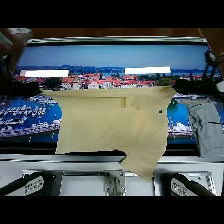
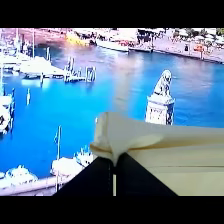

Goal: Fold the shirts.

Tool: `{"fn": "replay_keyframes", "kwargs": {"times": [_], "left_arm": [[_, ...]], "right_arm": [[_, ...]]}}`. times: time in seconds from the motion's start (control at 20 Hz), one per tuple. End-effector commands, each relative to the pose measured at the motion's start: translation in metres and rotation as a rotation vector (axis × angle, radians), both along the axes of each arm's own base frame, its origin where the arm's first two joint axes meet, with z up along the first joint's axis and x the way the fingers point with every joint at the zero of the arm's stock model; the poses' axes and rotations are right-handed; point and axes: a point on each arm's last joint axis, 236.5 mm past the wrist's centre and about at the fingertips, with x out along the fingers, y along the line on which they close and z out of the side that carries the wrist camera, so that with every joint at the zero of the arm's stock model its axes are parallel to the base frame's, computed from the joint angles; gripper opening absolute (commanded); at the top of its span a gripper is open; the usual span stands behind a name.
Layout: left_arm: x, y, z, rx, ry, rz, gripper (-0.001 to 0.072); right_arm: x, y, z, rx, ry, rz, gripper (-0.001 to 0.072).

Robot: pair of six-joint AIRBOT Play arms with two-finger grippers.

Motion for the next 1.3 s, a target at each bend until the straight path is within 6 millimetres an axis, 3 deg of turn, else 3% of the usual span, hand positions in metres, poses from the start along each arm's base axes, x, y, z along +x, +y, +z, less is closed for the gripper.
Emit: {"fn": "replay_keyframes", "kwargs": {"times": [0.0, 0.1, 0.2, 0.3, 0.4, 0.55, 0.65, 0.8, 0.85, 1.0, 1.1, 1.25], "left_arm": [[0.073, -0.009, -0.046, -0.021, -0.074, 0.020, 0.0034], [0.111, -0.012, -0.050, -0.051, -0.173, 0.066, 0.0034], [0.137, -0.013, -0.059, -0.078, -0.232, 0.108, 0.0034], [0.151, -0.010, -0.078, -0.091, -0.236, 0.137, 0.0034], [0.152, -0.015, -0.101, -0.120, -0.185, 0.142, 0.0035], [0.131, -0.028, -0.132, -0.143, -0.053, 0.101, 0.0036], [0.110, -0.034, -0.141, -0.161, 0.045, 0.064, 0.0036], [0.058, -0.041, -0.152, -0.165, 0.280, -0.038, 0.0035], [0.039, -0.037, -0.158, -0.144, 0.362, -0.058, 0.0035], [-0.007, -0.020, -0.172, -0.115, 0.575, -0.015, 0.0034], [-0.018, -0.021, -0.173, -0.123, 0.620, -0.021, 0.0034], [-0.019, -0.026, -0.174, -0.129, 0.634, -0.010, 0.0035]], "right_arm": [[0.084, 0.012, -0.019, -0.145, -0.279, -0.094, 0.0069], [0.111, 0.011, -0.018, -0.212, -0.413, -0.153, 0.0069], [0.124, 0.003, -0.035, -0.230, -0.445, -0.204, 0.0069], [0.125, 0.000, -0.065, -0.219, -0.391, -0.216, 0.0069], [0.124, -0.003, -0.082, -0.166, -0.344, -0.255, 0.0069], [0.117, 0.005, -0.095, -0.143, -0.280, -0.224, 0.0069], [0.107, 0.009, -0.101, -0.121, -0.215, -0.189, 0.0070], [0.085, 0.003, -0.091, -0.073, -0.120, -0.147, 0.0070], [0.072, 0.001, -0.092, -0.046, -0.060, -0.128, 0.0069], [-0.007, -0.008, -0.141, -0.023, 0.319, -0.022, 0.0069], [-0.050, -0.020, -0.164, -0.035, 0.527, -0.049, 0.0069], [-0.071, -0.008, -0.177, -0.036, 0.628, -0.003, 0.0069]]}}
